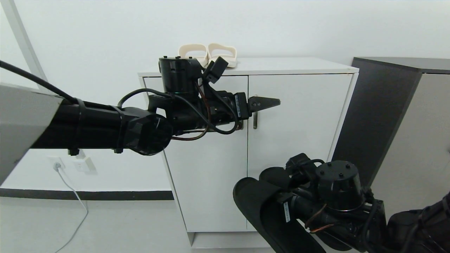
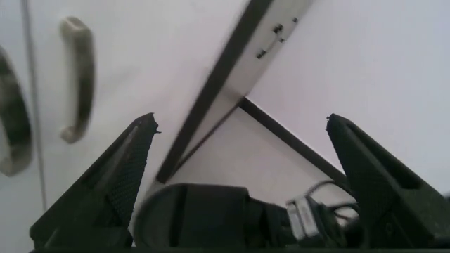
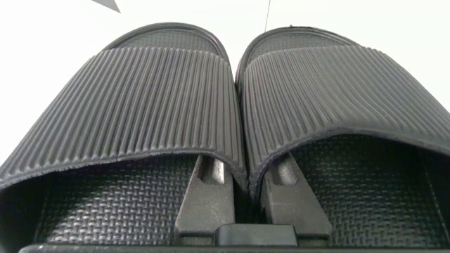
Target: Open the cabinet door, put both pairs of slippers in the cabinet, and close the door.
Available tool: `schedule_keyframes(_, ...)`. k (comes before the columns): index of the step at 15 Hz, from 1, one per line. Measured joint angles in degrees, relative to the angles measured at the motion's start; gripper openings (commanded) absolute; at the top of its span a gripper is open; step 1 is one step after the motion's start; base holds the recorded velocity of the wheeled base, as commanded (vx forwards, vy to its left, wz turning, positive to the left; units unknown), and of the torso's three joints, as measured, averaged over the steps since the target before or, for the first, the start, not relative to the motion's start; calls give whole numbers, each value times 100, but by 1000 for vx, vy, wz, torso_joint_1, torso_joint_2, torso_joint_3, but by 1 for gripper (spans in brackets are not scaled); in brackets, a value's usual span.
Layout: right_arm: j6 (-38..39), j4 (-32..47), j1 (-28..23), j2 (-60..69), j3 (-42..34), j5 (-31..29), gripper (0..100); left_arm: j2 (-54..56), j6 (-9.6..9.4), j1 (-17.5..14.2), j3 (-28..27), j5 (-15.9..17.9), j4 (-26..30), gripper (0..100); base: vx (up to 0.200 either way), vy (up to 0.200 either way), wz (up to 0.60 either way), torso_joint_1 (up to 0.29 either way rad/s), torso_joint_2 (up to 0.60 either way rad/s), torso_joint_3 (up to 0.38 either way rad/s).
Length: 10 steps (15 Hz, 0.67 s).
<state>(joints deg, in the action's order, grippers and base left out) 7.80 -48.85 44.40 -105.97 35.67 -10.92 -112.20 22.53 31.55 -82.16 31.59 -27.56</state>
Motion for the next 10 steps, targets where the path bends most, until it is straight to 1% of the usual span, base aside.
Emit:
schedule_keyframes(1, 0, -1, -9, -11, 5, 12, 0, -98, -1, -38, -122, -107, 1, 100, 0, 0, 0, 0, 0, 0)
schedule_keyframes(6, 0, -6, -41, -76, 22, 37, 0, -494, -4, -217, -518, -329, 28, 100, 0, 0, 0, 0, 0, 0)
schedule_keyframes(10, 0, -9, -39, -106, 33, 39, 0, -762, -4, -269, -777, -327, 59, 100, 0, 0, 0, 0, 0, 0)
